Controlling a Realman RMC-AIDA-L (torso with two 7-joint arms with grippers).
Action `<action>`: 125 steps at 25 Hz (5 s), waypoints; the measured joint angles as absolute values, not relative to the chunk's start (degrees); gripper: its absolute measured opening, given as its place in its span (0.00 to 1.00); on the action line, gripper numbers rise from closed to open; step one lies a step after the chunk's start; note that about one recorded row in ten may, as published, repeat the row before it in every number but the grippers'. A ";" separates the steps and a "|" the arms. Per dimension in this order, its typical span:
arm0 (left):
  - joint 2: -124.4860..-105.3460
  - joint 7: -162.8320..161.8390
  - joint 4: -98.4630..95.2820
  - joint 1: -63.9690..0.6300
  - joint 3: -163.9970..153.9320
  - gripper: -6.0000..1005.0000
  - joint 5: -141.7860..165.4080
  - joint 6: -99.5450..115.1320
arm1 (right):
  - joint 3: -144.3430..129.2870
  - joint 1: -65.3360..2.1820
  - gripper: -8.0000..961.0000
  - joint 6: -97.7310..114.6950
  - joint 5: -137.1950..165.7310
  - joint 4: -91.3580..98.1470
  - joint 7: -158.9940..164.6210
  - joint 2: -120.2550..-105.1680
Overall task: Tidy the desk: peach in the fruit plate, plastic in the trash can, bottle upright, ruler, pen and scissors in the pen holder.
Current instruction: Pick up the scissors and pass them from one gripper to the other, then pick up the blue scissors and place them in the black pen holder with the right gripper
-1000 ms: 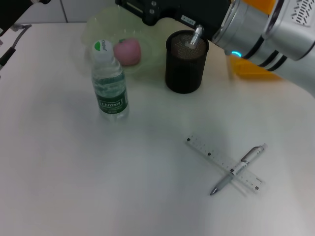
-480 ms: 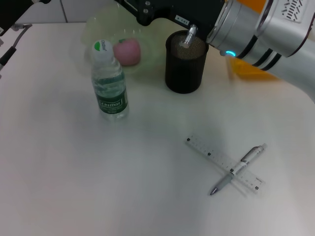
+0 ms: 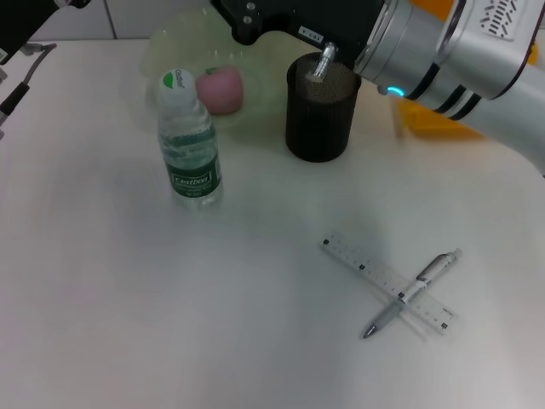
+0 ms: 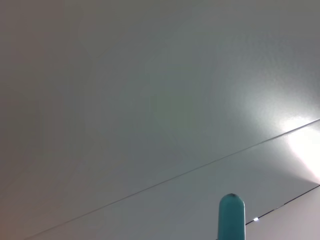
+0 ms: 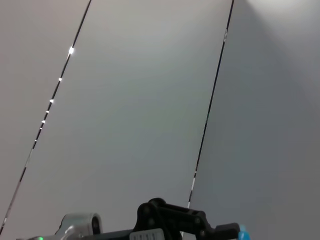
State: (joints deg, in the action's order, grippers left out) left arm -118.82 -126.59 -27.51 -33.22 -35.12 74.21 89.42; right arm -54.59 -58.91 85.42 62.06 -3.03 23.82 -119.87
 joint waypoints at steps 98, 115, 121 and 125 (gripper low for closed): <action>-113.81 -120.27 -29.34 -27.44 -41.45 0.41 75.69 92.75 | -55.04 -32.63 0.11 91.64 125.80 98.68 134.25 -116.64; -110.74 -97.82 -50.06 -19.14 -41.34 0.47 83.24 98.74 | -54.40 -32.35 0.12 94.33 126.06 97.05 138.07 -116.83; -110.47 -97.20 -50.32 -19.17 -41.11 0.49 85.79 100.87 | -53.28 -35.68 0.12 98.63 129.71 97.23 143.48 -115.45; -109.87 -96.71 -50.62 -20.05 -41.17 0.50 87.81 103.55 | -52.73 -39.12 0.12 101.55 134.02 96.10 146.58 -114.34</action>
State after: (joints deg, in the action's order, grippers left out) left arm -109.87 -96.71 -50.62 -20.05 -41.17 87.81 103.55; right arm -52.73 -39.12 101.55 134.02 96.10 146.58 -114.34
